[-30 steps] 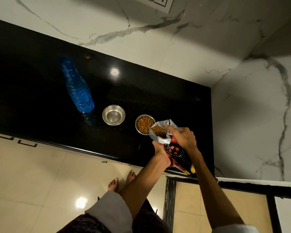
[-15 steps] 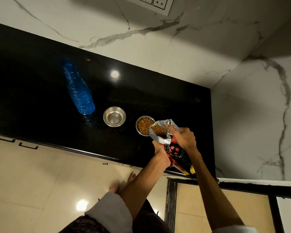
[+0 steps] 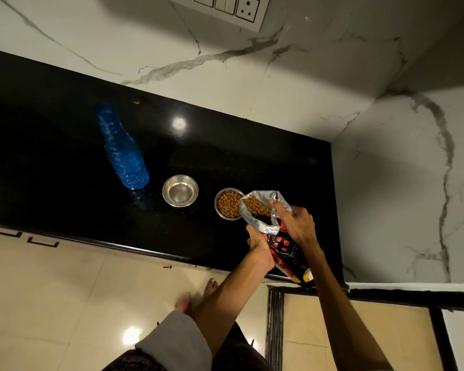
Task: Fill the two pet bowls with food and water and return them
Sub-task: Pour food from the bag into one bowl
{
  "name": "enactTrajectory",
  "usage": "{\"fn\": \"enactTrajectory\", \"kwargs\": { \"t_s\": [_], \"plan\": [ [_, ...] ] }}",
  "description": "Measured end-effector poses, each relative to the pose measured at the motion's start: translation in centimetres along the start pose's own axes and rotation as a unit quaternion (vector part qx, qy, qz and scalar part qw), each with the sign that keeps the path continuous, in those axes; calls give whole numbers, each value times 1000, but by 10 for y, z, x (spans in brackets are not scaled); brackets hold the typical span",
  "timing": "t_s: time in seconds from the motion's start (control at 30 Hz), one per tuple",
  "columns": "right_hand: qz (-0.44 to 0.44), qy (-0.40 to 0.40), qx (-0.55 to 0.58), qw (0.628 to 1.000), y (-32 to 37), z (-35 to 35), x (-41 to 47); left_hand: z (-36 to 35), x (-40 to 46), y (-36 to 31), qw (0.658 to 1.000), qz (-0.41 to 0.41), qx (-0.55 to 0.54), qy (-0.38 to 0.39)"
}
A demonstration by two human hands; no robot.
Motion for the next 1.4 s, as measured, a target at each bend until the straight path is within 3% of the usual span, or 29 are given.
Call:
{"fn": "enactTrajectory", "kwargs": {
  "t_s": [0.6,0.77,1.13,1.4],
  "plan": [
    [16,-53,184,981,-2,15,-4,-10,-3,-12,988,-90,113,-51],
    [27,-77,237,968,-10,17,3,-17,0,-14,972,-140,174,-77],
    [81,-125,377,914,-31,13,12,-30,16,-20,930,-243,274,-40],
    [58,-138,468,871,-54,20,32,-62,14,-31,876,-307,372,0]
  ]
}}
Point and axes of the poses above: each hand's wrist, its own x-axis towards the middle knuckle, its own z-axis out of the back of the hand, y = z × x, the point moved 2 cm from there along x, towards the middle knuckle, and after that the axes turned 5 degrees about z, right-handed, at the moved point
